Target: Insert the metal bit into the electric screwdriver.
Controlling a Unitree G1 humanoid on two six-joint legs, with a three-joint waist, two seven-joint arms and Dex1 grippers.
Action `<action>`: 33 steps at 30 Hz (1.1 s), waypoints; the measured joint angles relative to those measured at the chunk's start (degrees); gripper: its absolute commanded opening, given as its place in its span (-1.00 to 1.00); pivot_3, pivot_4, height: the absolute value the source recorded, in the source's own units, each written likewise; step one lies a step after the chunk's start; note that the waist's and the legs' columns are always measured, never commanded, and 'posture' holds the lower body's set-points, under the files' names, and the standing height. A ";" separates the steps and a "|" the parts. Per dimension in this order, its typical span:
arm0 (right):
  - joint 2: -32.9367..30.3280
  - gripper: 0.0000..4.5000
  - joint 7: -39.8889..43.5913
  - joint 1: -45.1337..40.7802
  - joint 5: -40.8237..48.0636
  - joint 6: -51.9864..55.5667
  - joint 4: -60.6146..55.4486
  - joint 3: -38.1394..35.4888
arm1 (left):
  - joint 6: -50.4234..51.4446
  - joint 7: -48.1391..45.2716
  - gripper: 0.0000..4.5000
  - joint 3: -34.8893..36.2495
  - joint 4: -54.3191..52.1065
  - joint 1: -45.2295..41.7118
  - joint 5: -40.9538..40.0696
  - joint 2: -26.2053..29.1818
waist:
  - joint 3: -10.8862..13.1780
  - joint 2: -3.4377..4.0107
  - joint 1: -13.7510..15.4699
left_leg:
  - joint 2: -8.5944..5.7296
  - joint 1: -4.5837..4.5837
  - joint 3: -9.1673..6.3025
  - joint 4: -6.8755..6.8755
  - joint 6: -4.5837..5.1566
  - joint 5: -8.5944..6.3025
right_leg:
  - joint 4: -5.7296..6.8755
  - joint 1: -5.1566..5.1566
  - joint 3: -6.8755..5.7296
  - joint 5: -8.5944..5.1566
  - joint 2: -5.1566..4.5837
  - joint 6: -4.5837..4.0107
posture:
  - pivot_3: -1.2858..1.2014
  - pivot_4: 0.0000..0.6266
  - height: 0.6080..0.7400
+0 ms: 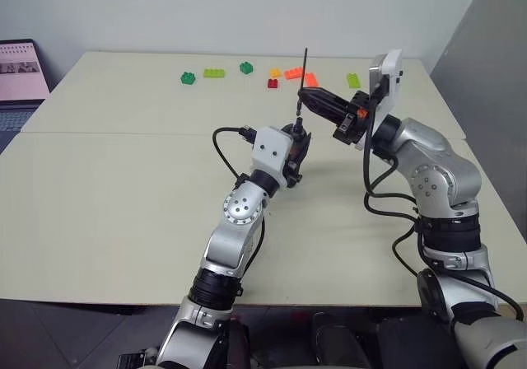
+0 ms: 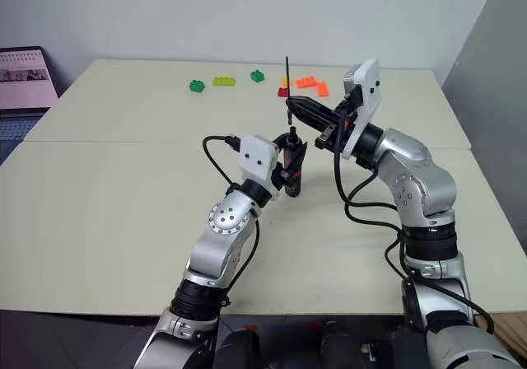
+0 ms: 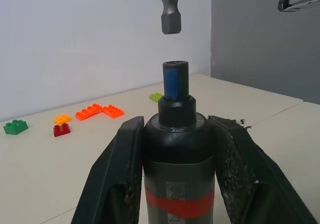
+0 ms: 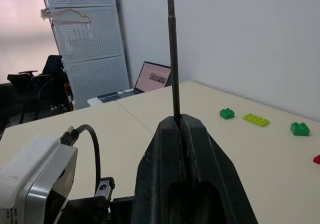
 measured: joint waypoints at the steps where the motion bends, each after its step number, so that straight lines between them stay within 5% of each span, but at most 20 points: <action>1: -0.02 -1.00 0.06 0.35 -0.01 -0.09 0.00 0.21 | 0.00 0.00 -0.27 0.00 0.00 0.00 0.00 0.00 | 0.00 0.00 0.00 | 0.00 0.00 0.00 0.00 0.00 0.00 | 0.00 0.00 0.00 0.00 0.00 0.00 | 0.03 -0.52 1.00; 33: -0.20 -1.00 0.26 0.89 -1.66 -2.66 1.77 0.47 | -0.02 -0.06 -0.27 0.00 0.04 -0.04 0.00 0.03 | 0.00 0.00 -0.01 | 0.00 0.00 0.00 -0.02 0.00 0.00 | -0.04 0.00 0.01 0.00 0.00 0.00 | 0.03 -0.52 1.00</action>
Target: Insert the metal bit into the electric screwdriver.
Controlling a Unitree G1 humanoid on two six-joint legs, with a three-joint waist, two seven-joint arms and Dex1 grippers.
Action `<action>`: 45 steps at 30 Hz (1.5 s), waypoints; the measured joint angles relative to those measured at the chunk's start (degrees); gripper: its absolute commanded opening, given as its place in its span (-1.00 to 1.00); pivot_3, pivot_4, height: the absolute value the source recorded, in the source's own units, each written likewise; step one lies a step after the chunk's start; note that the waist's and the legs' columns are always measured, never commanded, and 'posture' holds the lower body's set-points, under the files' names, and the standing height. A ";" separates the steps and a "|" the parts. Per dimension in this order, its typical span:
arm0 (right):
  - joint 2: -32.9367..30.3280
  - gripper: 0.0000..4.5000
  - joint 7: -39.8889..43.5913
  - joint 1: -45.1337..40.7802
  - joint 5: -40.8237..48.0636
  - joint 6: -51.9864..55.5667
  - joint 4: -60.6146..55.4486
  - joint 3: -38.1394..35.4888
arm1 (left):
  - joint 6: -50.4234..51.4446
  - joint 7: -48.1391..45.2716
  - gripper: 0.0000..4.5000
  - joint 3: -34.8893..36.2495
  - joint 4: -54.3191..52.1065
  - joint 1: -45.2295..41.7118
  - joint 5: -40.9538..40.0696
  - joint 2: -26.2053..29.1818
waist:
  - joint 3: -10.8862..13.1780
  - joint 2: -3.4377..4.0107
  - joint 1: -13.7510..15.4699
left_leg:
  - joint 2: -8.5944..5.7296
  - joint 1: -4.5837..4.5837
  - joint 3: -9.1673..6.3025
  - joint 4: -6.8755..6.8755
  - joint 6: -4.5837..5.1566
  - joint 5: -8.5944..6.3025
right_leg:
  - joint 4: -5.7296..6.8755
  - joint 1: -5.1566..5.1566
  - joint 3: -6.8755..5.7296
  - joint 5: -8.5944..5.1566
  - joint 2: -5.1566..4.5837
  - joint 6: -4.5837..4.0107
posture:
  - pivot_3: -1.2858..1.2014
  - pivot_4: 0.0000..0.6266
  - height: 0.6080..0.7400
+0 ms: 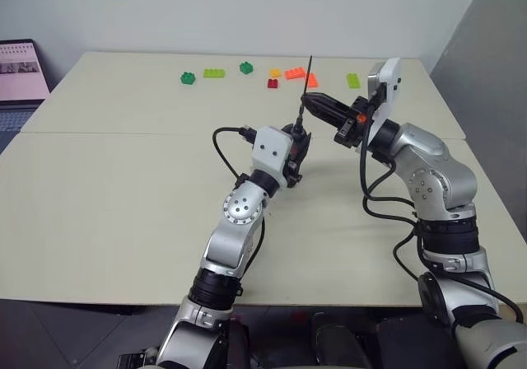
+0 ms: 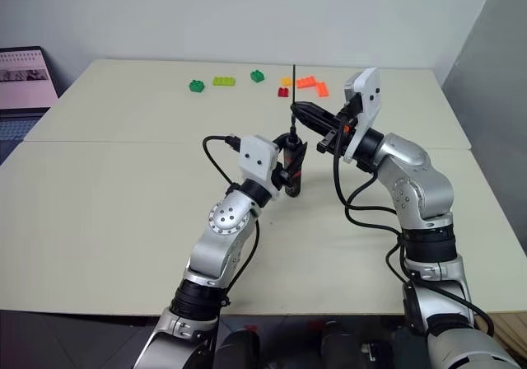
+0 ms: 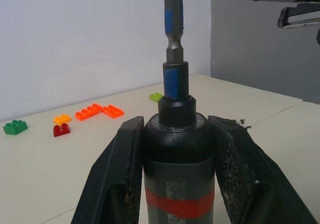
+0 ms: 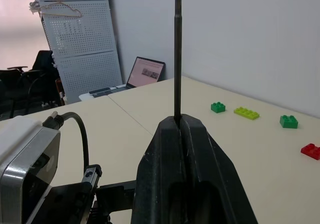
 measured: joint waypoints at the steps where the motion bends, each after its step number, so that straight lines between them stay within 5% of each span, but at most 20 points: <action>1: 0.00 -1.00 0.00 0.00 -0.01 0.00 0.00 0.00 | 0.00 0.00 -0.27 0.00 0.00 0.00 0.00 0.00 | 0.00 0.00 0.00 | 0.00 0.00 0.00 0.00 0.00 0.00 | 0.00 0.00 0.00 0.00 0.00 0.00 | 0.03 -0.52 1.00; 45: -5.99 -1.00 9.73 -8.33 0.50 8.58 7.91 1.73 | -0.85 -0.21 -0.27 -0.05 0.57 -0.02 -0.03 0.21 | 0.00 0.00 -0.04 | 0.00 0.01 0.00 0.00 0.00 0.00 | -0.09 0.03 0.01 0.00 0.00 0.00 | 0.03 -0.52 1.00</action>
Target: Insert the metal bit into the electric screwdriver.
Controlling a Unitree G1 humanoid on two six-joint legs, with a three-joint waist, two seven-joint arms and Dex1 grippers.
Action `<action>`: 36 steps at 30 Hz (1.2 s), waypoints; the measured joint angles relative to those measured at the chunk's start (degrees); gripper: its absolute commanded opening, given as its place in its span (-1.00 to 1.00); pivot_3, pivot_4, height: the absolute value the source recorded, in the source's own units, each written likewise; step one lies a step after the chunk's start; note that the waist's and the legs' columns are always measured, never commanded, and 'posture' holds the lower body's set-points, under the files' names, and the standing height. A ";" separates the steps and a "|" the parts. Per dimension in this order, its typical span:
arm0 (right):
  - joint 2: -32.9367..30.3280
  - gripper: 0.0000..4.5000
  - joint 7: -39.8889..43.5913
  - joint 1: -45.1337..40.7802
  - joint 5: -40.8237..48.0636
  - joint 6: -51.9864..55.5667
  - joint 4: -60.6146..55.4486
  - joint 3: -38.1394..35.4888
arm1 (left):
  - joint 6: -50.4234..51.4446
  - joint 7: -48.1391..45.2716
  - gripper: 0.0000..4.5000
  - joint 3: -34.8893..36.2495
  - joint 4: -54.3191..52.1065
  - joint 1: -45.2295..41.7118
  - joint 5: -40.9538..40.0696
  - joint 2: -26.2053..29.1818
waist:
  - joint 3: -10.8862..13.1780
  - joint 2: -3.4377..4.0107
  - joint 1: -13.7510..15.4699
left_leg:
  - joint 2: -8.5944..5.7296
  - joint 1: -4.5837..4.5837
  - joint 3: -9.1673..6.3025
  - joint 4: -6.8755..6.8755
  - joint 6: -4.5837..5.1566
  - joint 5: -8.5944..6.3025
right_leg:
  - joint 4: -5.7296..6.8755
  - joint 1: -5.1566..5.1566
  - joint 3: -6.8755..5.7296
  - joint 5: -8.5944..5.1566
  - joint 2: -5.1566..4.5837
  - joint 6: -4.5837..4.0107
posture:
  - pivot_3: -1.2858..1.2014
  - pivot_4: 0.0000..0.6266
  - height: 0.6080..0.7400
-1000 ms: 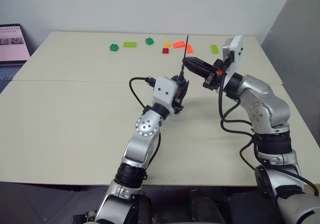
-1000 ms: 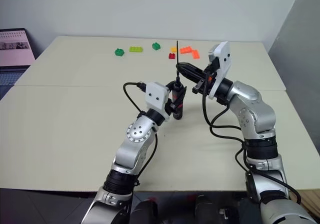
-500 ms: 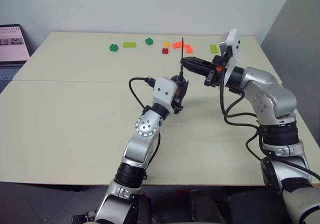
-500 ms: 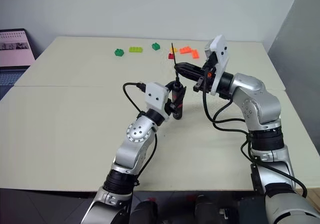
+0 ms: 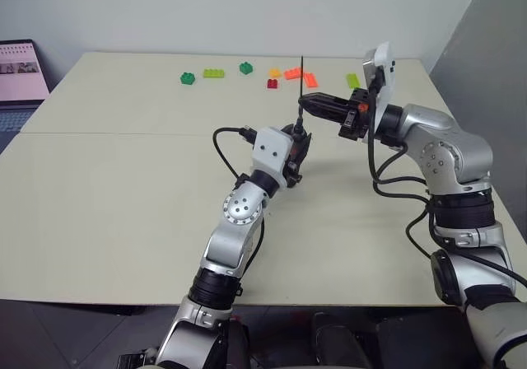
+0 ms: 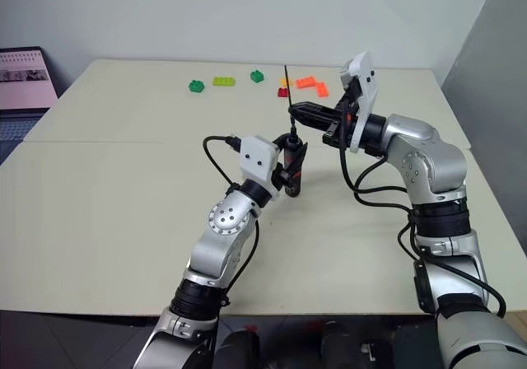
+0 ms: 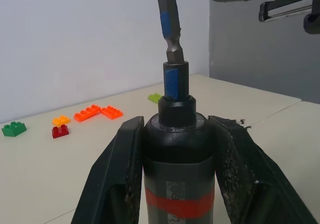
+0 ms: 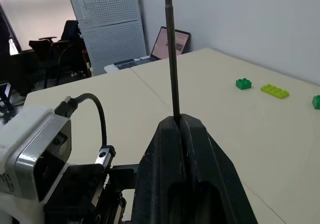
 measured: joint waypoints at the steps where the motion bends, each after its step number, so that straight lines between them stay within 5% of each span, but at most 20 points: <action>1: -0.08 -1.00 0.21 0.04 0.13 0.29 0.00 -0.21 | 0.00 0.00 -0.27 0.02 0.00 0.00 -0.02 0.00 | 0.00 0.00 0.00 | 0.00 0.00 0.00 0.00 0.00 0.00 | 0.00 0.00 0.00 0.00 0.00 0.00 | 0.03 -0.52 1.00; 20: -1.26 -1.00 5.84 -2.61 -0.46 0.27 4.63 0.00 | -0.04 -0.34 -0.27 0.22 0.01 -0.05 -0.37 0.30 | 0.00 0.00 -0.01 | 0.00 -0.01 0.01 0.00 0.00 0.00 | -0.02 -0.01 0.00 0.00 0.00 0.00 | 0.03 -0.52 1.00; 36: -1.45 -1.00 -0.83 -2.59 -1.63 5.45 -1.27 0.78 | -0.03 -0.22 -0.27 0.29 0.10 -0.18 -0.33 0.51 | 0.00 0.00 -0.01 | 0.00 -0.01 0.01 -0.01 0.00 0.00 | -0.02 -0.01 0.01 0.00 0.00 0.00 | 0.03 -0.52 1.00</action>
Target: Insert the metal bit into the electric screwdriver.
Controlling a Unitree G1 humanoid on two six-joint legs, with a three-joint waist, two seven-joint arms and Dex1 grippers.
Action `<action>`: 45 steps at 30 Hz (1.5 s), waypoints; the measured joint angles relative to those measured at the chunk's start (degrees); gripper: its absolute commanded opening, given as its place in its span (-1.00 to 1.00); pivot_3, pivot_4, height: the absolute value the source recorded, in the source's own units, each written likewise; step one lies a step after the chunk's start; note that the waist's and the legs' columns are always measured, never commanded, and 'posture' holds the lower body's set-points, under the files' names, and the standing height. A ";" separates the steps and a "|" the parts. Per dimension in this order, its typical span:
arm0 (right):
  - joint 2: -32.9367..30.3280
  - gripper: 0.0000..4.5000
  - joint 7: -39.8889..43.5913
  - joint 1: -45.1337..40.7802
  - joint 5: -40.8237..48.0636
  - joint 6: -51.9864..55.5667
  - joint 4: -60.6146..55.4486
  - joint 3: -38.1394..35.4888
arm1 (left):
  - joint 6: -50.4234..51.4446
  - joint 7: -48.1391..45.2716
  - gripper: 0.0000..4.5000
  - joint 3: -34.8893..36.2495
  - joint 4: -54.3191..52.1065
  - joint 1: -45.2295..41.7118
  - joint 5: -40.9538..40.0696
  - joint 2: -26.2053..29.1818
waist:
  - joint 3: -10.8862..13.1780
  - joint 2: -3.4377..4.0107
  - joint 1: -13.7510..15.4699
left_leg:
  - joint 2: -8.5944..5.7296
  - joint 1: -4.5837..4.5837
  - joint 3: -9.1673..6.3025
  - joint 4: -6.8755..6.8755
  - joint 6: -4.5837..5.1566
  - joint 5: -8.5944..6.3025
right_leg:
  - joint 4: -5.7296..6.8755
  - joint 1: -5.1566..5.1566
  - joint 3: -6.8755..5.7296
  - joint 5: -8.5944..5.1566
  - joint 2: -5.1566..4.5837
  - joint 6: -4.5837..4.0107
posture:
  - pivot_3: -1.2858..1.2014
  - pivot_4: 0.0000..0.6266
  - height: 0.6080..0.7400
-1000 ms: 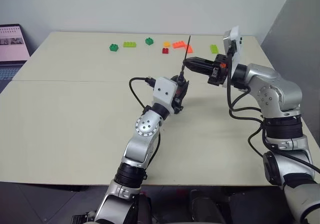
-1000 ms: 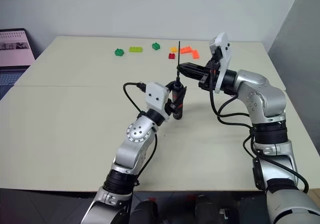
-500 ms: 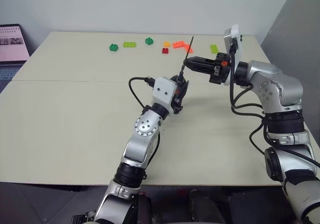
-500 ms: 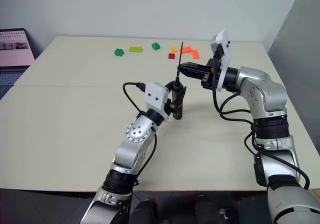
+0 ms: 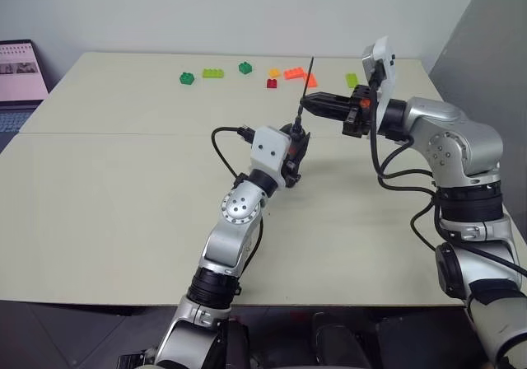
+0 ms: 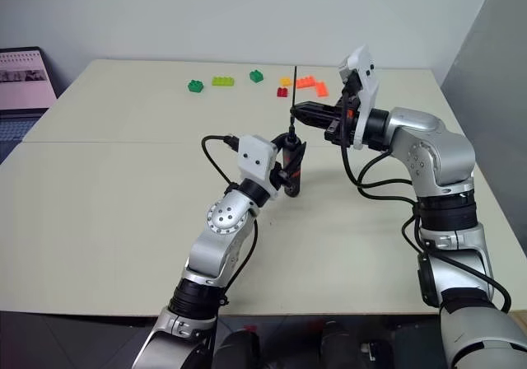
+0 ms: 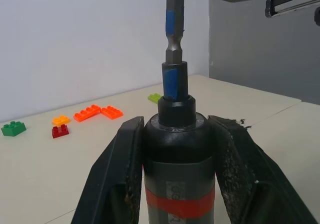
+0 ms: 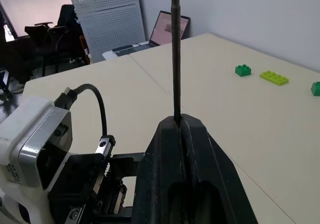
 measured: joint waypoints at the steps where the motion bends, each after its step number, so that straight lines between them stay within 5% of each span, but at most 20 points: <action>1: -0.09 -1.00 -0.40 0.00 -0.06 0.46 -0.43 0.15 | 0.00 0.00 -0.27 0.00 0.00 -0.02 0.01 0.04 | 0.00 0.00 0.00 | 0.00 0.00 0.00 0.00 0.00 0.00 | 0.00 0.00 0.00 0.00 0.00 0.00 | 0.03 -0.52 1.00; 25: -0.25 -1.00 -6.01 -2.00 0.22 9.65 -4.01 0.56 | -0.14 0.05 -0.27 -0.11 0.35 -0.33 0.11 0.64 | 0.00 0.00 -0.06 | 0.00 0.01 0.00 0.00 0.00 0.00 | -0.01 0.00 0.01 0.00 0.00 0.00 | 0.03 -0.52 1.00; 45: -1.67 -1.00 -2.35 -1.19 1.12 5.33 -4.26 0.60 | -0.40 -0.11 -0.27 -0.15 0.35 -0.43 0.08 1.03 | 0.00 0.00 -0.06 | 0.00 -0.06 0.00 -0.05 0.01 0.00 | -0.07 -0.06 0.01 0.00 0.00 0.00 | 0.03 -0.52 1.00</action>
